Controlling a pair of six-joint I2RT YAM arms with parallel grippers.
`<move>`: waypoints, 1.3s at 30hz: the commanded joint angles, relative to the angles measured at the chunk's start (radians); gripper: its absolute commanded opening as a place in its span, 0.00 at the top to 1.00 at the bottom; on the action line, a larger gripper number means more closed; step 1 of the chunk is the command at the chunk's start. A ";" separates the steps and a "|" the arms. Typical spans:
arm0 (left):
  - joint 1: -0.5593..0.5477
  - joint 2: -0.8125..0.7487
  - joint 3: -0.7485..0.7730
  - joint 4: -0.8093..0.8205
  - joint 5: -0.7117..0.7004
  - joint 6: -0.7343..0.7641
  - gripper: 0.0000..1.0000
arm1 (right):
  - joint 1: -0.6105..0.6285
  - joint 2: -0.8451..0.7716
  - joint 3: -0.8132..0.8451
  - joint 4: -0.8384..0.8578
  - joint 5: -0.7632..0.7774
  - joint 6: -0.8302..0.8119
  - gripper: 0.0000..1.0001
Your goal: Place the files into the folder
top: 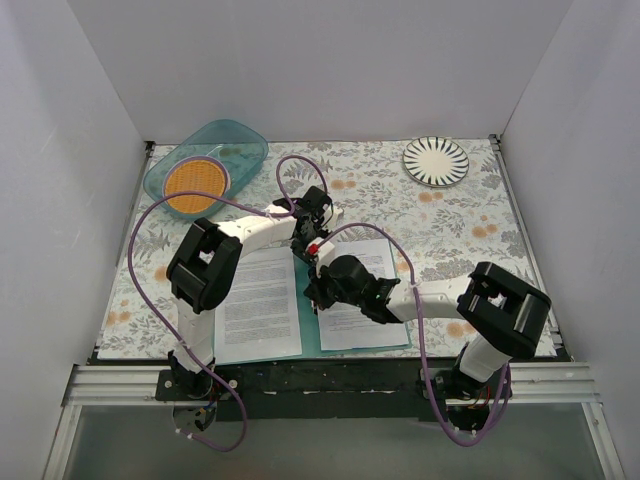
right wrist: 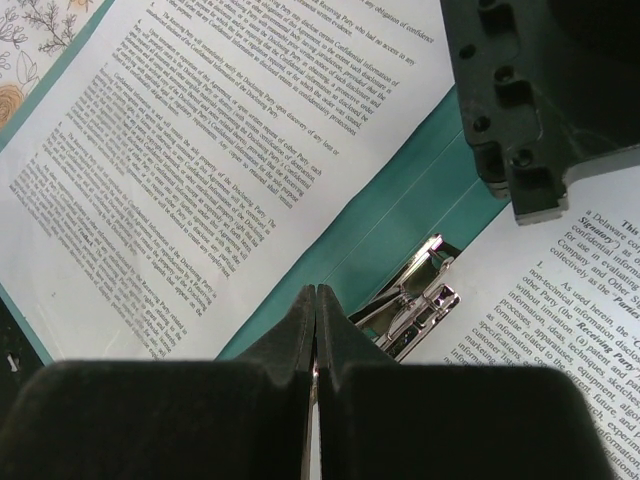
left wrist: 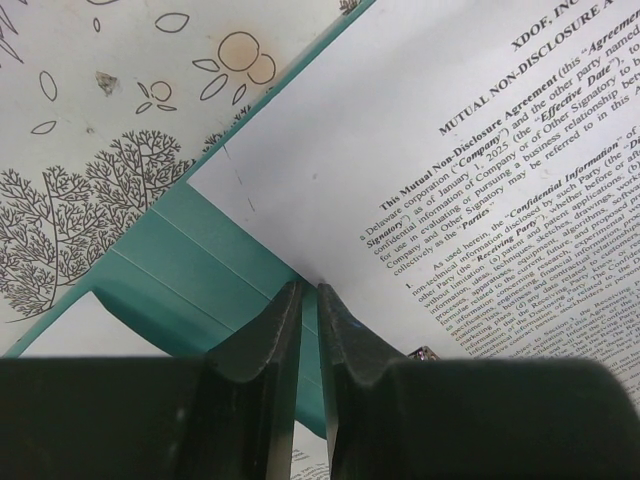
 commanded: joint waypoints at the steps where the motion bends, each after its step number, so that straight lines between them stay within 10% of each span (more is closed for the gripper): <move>1: -0.013 0.077 -0.040 -0.041 0.018 -0.001 0.89 | 0.014 0.002 -0.024 0.052 0.004 0.017 0.99; 39: 0.028 0.071 -0.051 -0.050 0.028 0.019 0.90 | 0.049 0.075 -0.231 0.161 -0.015 0.184 0.99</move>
